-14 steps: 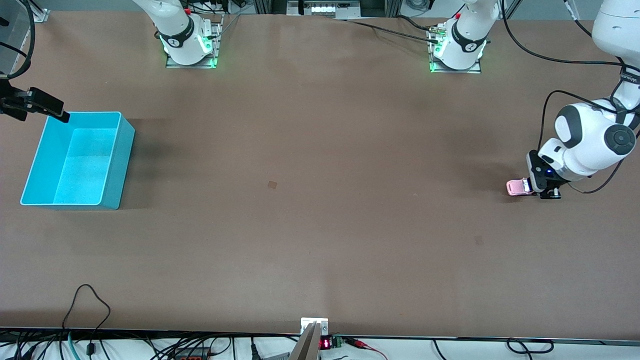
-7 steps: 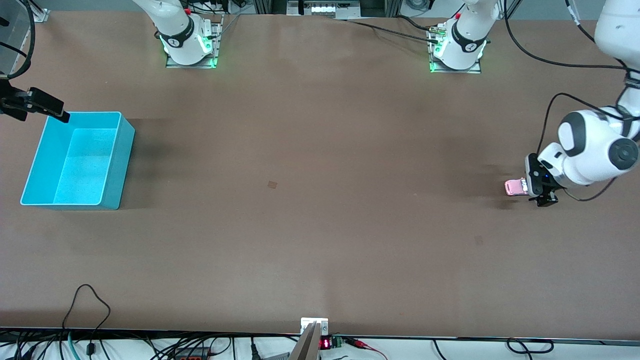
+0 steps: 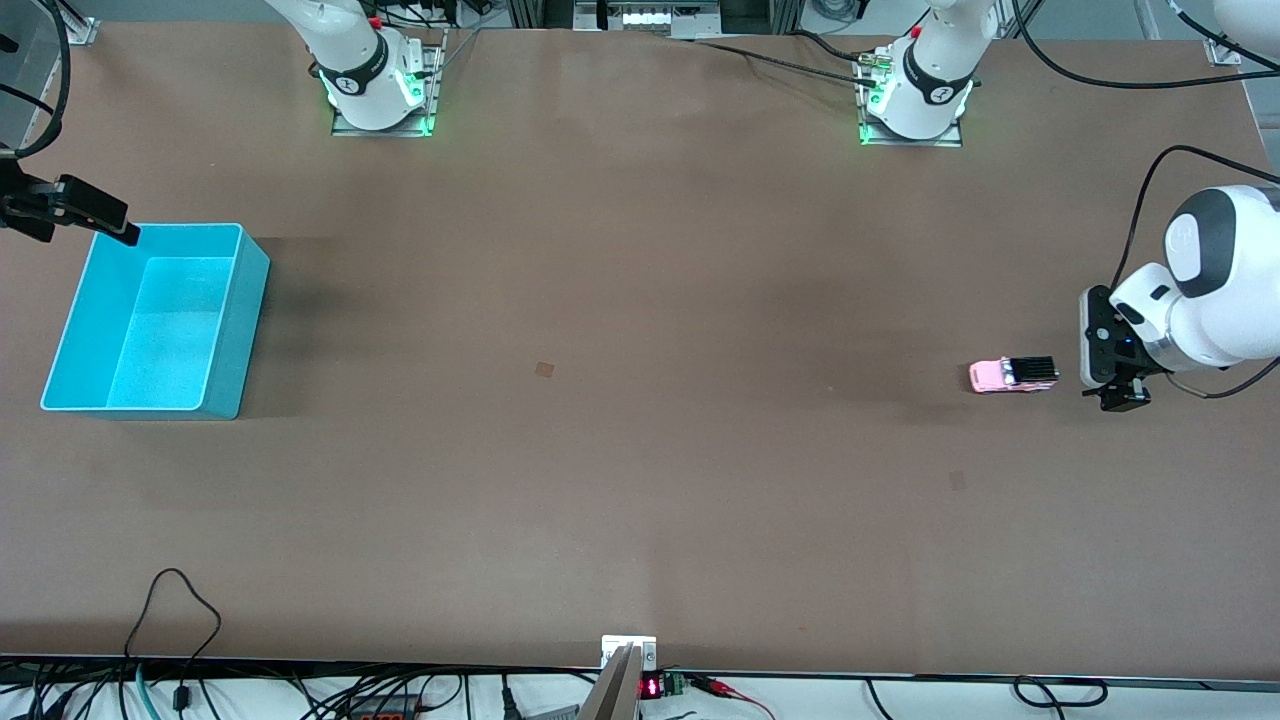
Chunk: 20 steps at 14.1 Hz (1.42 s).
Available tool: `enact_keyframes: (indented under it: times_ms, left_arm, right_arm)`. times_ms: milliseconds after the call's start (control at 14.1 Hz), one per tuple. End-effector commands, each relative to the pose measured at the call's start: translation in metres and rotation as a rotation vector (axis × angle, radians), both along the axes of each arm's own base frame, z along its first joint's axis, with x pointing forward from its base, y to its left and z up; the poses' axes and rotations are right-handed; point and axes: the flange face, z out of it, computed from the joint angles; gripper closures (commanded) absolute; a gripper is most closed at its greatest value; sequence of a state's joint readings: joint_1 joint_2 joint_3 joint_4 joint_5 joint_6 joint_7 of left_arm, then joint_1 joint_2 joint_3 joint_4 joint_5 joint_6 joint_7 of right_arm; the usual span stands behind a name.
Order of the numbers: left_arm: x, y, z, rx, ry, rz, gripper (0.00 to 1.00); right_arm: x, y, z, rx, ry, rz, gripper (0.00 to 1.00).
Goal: Wind and store pink jeep toy
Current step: 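Open the left gripper, releasing the jeep to roll toward the bin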
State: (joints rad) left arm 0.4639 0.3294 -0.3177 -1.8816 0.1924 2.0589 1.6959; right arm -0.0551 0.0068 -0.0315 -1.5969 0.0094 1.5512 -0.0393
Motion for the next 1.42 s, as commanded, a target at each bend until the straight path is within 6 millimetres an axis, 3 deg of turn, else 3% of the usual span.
enact_keyframes:
  times_ms: [0,780,993,1348]
  left_arm:
    - [0.000,-0.021,0.003,-0.001,0.010,-0.034,0.00]
    - [0.014,-0.078,0.000,-0.068,-0.053,-0.073,0.00]
    - [0.017,-0.114,-0.001,-0.073,-0.092,-0.130,0.00]
    - [0.019,-0.146,0.003,-0.103,-0.102,-0.092,0.00]
  right_arm:
    - [0.000,-0.001,0.002,-0.001,0.006,-0.002,0.00]
    - [0.000,-0.002,0.003,-0.003,0.005,-0.002,0.00]
    - [0.000,-0.003,0.002,-0.003,0.006,-0.003,0.00]
    - [0.000,-0.002,0.002,-0.001,0.004,-0.002,0.00]
